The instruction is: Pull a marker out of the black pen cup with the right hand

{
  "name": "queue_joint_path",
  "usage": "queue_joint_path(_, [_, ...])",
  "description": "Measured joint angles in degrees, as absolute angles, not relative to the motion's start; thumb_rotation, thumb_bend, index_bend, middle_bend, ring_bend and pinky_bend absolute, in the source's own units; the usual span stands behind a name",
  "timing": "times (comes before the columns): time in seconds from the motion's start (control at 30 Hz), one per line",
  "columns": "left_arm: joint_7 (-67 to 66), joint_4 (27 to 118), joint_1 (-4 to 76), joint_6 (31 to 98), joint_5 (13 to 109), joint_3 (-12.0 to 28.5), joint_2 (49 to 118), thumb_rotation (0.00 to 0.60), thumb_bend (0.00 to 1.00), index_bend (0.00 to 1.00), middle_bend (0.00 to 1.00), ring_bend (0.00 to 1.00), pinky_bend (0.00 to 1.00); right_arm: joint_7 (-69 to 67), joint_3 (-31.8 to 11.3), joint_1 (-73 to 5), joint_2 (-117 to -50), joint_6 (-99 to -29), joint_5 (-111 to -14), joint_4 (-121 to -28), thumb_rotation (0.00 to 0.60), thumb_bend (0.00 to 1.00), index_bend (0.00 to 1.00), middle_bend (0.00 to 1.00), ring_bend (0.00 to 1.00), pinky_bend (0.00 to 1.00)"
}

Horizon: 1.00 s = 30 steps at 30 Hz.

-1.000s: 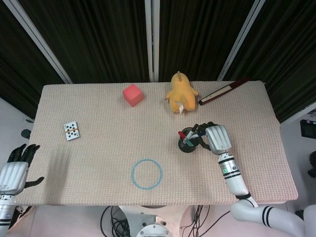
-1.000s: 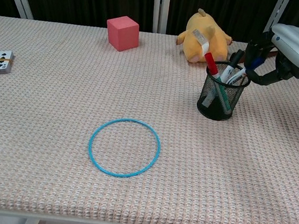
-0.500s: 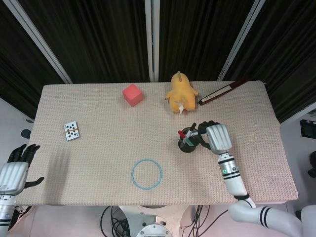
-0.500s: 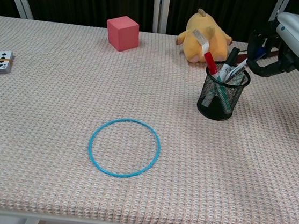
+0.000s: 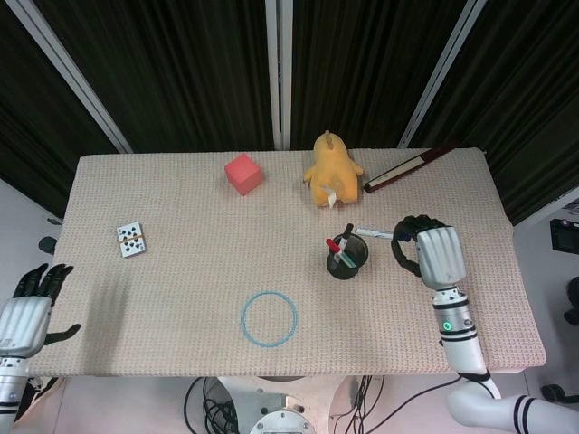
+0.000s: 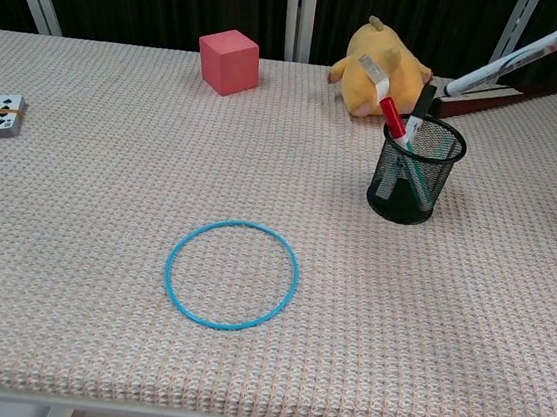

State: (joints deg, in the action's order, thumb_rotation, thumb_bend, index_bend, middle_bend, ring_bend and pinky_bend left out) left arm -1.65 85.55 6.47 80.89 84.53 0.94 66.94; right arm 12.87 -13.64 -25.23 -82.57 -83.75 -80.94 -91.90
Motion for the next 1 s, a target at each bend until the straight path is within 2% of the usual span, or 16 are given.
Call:
queue_joint_path(0.17, [-1.88,85.41,6.74,80.42,84.62,0.87,67.35,0.600,0.00,0.11,0.08,0.00,0.11,12.13,-13.64,-22.65,-80.15,-85.62,-80.41,-91.38,0.600,0.35,0.78,0.71,0.48,0.63])
queue_joint_path(0.33, [-2.04,85.17,6.89,79.92,84.41,0.79,67.56,0.600,0.00,0.11,0.08,0.00,0.11,11.85,-13.34,-22.13,-80.99,-84.36,-78.29,-84.99,0.600,0.35,0.78,0.71,0.48,0.63])
queue_joint_path(0.6, [-2.42,85.41,6.96,79.53,83.74,0.94,67.21,0.600,0.00,0.11,0.08,0.00,0.11,9.03,-11.93,-22.09,-87.15,-80.18,-75.77,-70.28,0.600,0.34,0.78,0.68,0.47,0.63])
queue_joint_path(0.73, [-2.55,85.48,7.06,79.18,83.53,0.94,67.21,0.600,0.00,0.11,0.08,0.00,0.11,6.47,-9.93,-21.85,-90.53,-78.25,-76.08,-65.87,0.600,0.31,0.73,0.64,0.43,0.60])
queue_joint_path(0.77, [-2.61,85.50,7.11,79.10,83.53,0.92,67.23,0.600,0.00,0.11,0.08,0.00,0.11,5.92,-9.30,-21.81,-90.79,-77.74,-76.46,-65.60,0.600,0.28,0.68,0.61,0.39,0.57])
queue_joint_path(0.83, [-2.69,85.49,7.12,79.13,83.63,0.88,67.26,0.600,0.00,0.11,0.08,0.00,0.11,5.05,-7.88,-21.79,-90.57,-76.18,-77.48,-65.82,0.600,0.21,0.49,0.48,0.27,0.46])
queue_joint_path(0.9, [-2.68,85.47,7.06,79.27,83.69,0.83,67.25,0.600,0.00,0.11,0.08,0.00,0.11,4.82,-6.62,-21.86,-89.35,-74.05,-78.13,-67.09,0.600,0.14,0.18,0.21,0.08,0.28])
queue_joint_path(0.97, [-2.59,85.46,6.97,79.39,83.65,0.83,67.19,0.600,0.00,0.11,0.08,0.00,0.11,4.75,-5.84,-21.96,-87.85,-72.28,-78.32,-69.09,0.600,0.09,0.03,0.04,0.00,0.15])
queue_joint_path(1.0, [-2.53,85.46,6.92,79.48,83.65,0.82,67.16,0.600,0.00,0.11,0.08,0.00,0.11,4.66,-5.43,-22.02,-86.71,-71.31,-78.45,-70.80,0.600,0.07,0.00,0.01,0.00,0.10])
